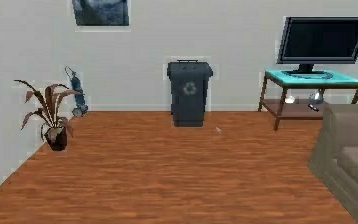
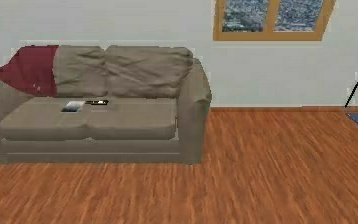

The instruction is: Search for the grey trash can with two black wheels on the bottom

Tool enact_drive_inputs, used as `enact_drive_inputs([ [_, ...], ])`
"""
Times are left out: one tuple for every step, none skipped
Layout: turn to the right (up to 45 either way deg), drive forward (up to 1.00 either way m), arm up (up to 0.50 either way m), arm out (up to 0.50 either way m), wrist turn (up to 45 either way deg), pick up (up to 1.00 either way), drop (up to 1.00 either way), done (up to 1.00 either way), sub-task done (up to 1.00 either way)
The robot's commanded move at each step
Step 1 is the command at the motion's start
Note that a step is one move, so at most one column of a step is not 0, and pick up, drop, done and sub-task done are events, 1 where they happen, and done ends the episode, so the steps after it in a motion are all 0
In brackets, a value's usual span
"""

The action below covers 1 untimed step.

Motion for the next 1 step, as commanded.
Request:
enact_drive_inputs([
  [0.0,1.0,0.0,0.0,0.0,0.0,0.0,0.0,0.0],
])
